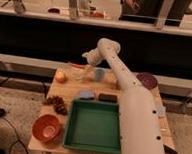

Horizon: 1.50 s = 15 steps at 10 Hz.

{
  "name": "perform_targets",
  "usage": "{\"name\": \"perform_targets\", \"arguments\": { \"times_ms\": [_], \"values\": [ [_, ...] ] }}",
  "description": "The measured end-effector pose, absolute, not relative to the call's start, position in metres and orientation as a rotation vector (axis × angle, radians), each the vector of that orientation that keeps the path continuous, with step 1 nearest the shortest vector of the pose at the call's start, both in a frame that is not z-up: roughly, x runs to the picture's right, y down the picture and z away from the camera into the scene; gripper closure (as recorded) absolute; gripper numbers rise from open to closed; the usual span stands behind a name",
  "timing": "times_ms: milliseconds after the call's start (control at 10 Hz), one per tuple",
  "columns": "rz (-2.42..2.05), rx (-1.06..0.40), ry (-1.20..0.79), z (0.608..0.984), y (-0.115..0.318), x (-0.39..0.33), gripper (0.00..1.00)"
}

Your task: Place pepper in paper cup

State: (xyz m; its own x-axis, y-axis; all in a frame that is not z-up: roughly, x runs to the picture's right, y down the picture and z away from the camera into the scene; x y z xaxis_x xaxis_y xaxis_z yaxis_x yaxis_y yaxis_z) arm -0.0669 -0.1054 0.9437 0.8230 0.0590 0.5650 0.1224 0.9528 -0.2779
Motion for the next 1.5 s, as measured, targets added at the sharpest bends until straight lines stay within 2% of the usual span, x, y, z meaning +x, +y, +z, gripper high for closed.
{"name": "perform_targets", "arguments": {
  "times_ms": [200,500,1500],
  "values": [
    [-0.03,-0.314,-0.598,0.943,-0.104,-0.054,0.2],
    [-0.033,-0.32,-0.595,0.943,-0.103,-0.049,0.22],
    [-0.041,-0.347,-0.585,0.94,-0.095,-0.033,0.2]
  ]
}}
